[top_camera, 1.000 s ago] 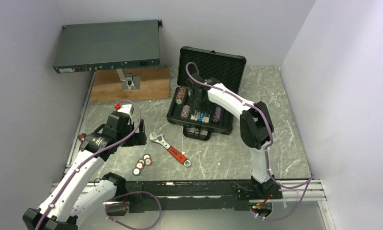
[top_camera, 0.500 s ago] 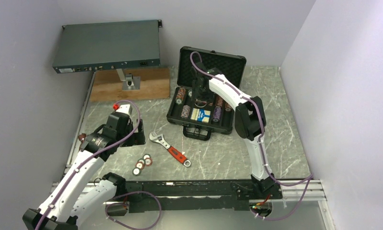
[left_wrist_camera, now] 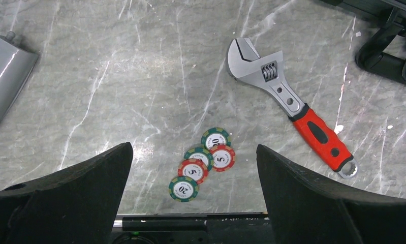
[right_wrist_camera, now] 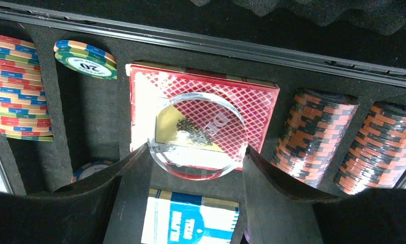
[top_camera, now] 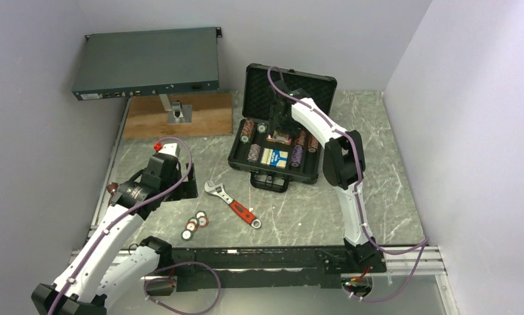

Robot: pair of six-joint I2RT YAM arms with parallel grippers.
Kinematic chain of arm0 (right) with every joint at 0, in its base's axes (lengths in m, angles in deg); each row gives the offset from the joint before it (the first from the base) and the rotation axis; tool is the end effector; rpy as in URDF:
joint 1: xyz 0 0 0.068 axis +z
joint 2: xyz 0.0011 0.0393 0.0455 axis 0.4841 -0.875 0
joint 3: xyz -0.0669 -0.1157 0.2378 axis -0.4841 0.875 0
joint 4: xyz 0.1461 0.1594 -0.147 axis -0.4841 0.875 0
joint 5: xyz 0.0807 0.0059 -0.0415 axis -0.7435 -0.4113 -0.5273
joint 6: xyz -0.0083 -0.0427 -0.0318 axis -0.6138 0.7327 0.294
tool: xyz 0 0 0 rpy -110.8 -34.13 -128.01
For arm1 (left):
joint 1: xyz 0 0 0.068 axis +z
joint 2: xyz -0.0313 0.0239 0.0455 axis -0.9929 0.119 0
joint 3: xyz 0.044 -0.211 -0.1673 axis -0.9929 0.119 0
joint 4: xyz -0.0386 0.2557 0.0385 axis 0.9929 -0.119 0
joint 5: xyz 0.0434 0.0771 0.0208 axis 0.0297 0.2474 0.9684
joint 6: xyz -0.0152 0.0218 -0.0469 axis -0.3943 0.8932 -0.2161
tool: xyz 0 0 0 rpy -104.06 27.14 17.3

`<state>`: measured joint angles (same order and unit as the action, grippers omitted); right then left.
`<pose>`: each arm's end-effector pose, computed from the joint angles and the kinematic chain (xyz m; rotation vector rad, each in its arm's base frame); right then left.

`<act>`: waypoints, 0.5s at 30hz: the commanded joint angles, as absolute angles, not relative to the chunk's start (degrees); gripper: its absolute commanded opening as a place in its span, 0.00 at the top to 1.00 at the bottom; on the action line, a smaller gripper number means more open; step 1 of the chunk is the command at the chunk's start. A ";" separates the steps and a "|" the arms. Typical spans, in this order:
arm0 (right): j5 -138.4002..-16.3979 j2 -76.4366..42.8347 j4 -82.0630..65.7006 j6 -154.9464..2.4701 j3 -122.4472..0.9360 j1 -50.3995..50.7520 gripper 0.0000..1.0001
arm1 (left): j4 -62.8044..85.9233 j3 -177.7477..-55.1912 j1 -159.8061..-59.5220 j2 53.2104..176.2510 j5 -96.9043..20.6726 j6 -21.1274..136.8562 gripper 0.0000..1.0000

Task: Pack up texas hold em set

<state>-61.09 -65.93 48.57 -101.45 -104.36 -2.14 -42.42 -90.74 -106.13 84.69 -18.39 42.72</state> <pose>0.4333 0.2128 0.2259 0.1642 2.7332 0.0766 0.1383 -0.0510 0.2816 -0.1670 2.4328 -0.1425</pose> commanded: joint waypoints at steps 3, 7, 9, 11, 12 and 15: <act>-60.09 -66.59 48.00 -99.92 -106.35 -2.84 0.68 | -42.75 -93.09 -106.28 85.11 -17.11 41.85 0.01; -60.41 -66.22 47.76 -99.62 -106.33 -2.85 0.48 | -42.62 -93.08 -106.28 85.36 -17.29 41.95 0.01; -60.53 -65.95 47.67 -99.41 -106.45 -2.85 0.40 | -42.72 -93.08 -106.28 85.46 -17.29 41.93 0.01; -60.70 -65.33 47.37 -99.31 -106.43 -2.85 0.32 | -42.62 -93.08 -106.24 85.40 -17.36 42.00 0.01; -60.77 -64.90 47.05 -99.23 -106.28 -2.85 0.29 | -42.58 -93.08 -106.27 85.38 -17.46 42.02 0.01; -61.22 -63.36 46.33 -99.22 -106.15 -2.80 0.19 | -42.41 -92.99 -106.28 85.44 -17.78 42.15 0.01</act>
<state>-61.18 -65.93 48.02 -100.14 -104.36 -2.32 -42.57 -90.93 -106.13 85.34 -18.00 42.61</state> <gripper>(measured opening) 0.749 0.989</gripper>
